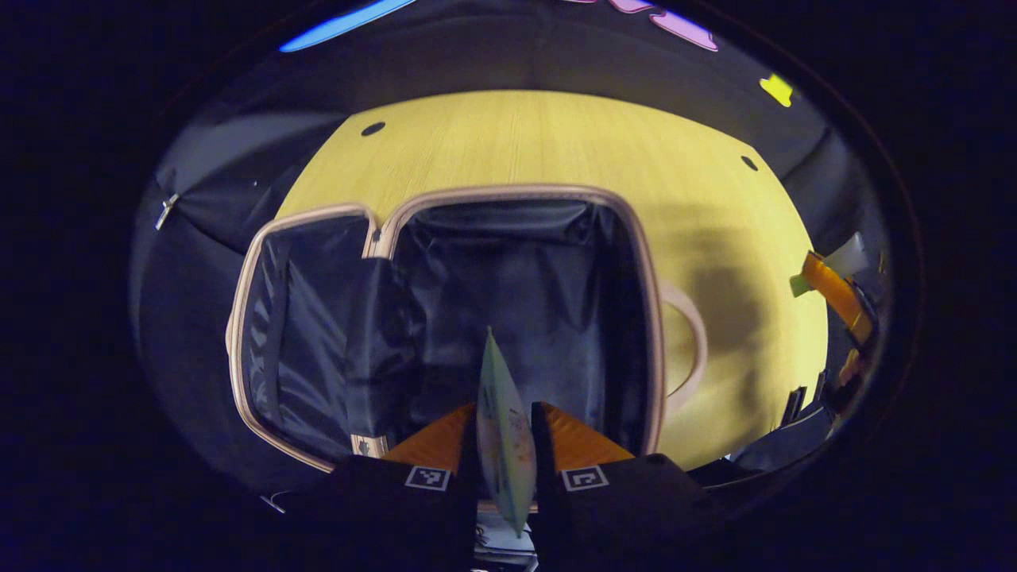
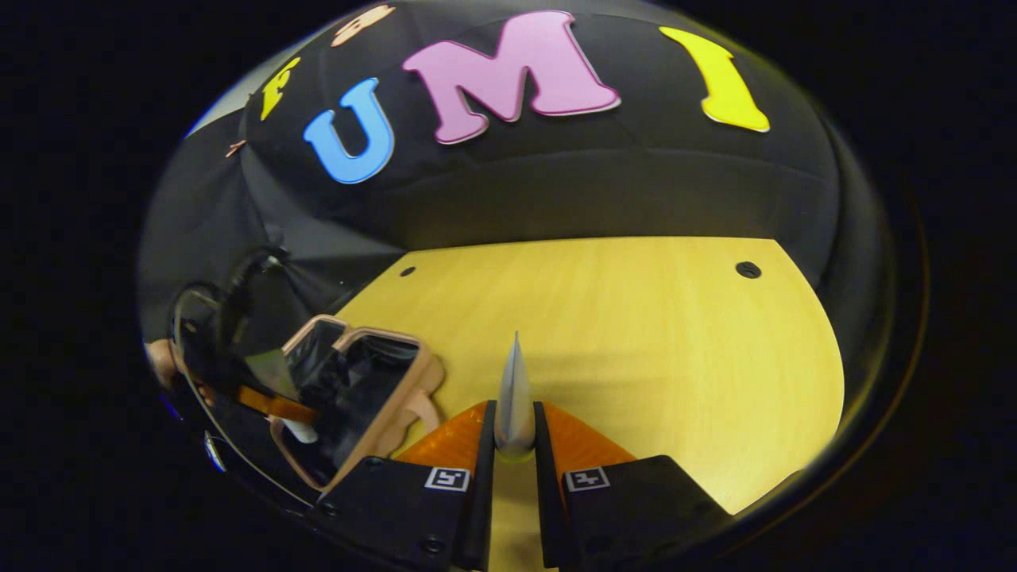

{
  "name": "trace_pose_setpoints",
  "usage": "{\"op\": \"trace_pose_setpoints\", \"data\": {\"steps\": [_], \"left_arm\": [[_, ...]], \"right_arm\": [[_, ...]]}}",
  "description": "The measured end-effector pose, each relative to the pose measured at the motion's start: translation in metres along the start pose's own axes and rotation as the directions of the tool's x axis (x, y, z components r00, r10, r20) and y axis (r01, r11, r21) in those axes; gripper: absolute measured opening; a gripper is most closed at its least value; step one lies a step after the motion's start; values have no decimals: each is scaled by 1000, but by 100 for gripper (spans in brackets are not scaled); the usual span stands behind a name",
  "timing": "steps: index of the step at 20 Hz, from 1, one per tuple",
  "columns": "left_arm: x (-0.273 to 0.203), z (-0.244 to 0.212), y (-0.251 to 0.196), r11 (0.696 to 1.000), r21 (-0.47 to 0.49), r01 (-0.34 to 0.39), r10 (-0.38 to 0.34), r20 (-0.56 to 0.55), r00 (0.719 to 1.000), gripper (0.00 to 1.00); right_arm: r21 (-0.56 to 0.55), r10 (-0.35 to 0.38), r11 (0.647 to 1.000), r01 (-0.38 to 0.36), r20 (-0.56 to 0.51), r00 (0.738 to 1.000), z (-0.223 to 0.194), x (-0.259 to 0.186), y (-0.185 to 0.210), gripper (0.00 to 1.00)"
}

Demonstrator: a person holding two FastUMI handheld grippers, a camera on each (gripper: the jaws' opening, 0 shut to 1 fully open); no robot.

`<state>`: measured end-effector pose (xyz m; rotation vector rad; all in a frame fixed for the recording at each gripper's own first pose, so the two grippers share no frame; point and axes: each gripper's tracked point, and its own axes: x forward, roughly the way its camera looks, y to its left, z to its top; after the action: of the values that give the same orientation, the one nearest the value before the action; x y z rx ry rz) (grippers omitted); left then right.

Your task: First open the suitcase, pack the skin care products into it, and then close the suitcase.

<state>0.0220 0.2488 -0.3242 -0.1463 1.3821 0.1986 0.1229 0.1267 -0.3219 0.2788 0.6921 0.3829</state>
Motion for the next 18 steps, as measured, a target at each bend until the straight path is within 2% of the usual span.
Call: {"op": "trace_pose_setpoints", "data": {"steps": [1, 2, 3, 6, 7, 8, 9, 10, 11, 13, 14, 16, 18], "left_arm": [[14, -9, 7, 1000, -24, 4, -5, -31, 1000, 36], [25, -14, 11, 999, -33, 13, -15, -50, 999, 36], [34, -20, 18, 999, -41, 7, -10, -67, 998, 36], [43, -24, 32, 998, -56, 1, -6, -80, 997, 39], [44, -26, 35, 997, -74, 3, -10, -93, 996, 39], [44, -31, 34, 996, -91, 24, -34, -103, 994, 41], [42, -34, 34, 994, -95, 44, -54, -101, 993, 47], [40, -36, 34, 994, -89, 65, -73, -86, 994, 52], [33, -37, 35, 994, -75, 85, -90, -71, 993, 69], [11, -29, 41, 991, -60, 119, -119, 1, 993, 82], [-3, -21, 48, 989, -55, 138, -136, 53, 989, 82], [-23, 2, 74, 987, -66, 146, -133, 169, 977, 82], [-34, 12, 118, 987, -100, 126, -97, 256, 962, 82]], "right_arm": [[-26, 10, 1000, -10, -10, 1000, -2, 0, 14, 28], [-45, 21, 999, -22, -25, 999, -7, -6, 29, 20], [-55, 35, 998, -37, -33, 999, -10, -7, 44, 28], [-67, 94, 993, -100, -90, 992, -26, -2, 93, 28], [-67, 108, 991, -116, -113, 988, -33, 3, 108, 20], [-59, 131, 988, -140, -129, 983, -38, 7, 126, 28], [-47, 149, 987, -157, -139, 979, -42, 13, 141, 29], [-34, 162, 985, -169, -164, 973, -49, 19, 153, 28], [-23, 165, 985, -173, -194, 967, -59, 27, 163, 28], [-4, 177, 983, -184, -266, 948, -80, 41, 184, 29], [-2, 180, 982, -189, -304, 936, -91, 45, 191, 28], [-10, 131, 989, -146, -385, 913, -114, 60, 193, 28], [18, 96, 995, -100, -484, 870, -139, 68, 193, 29]]}}
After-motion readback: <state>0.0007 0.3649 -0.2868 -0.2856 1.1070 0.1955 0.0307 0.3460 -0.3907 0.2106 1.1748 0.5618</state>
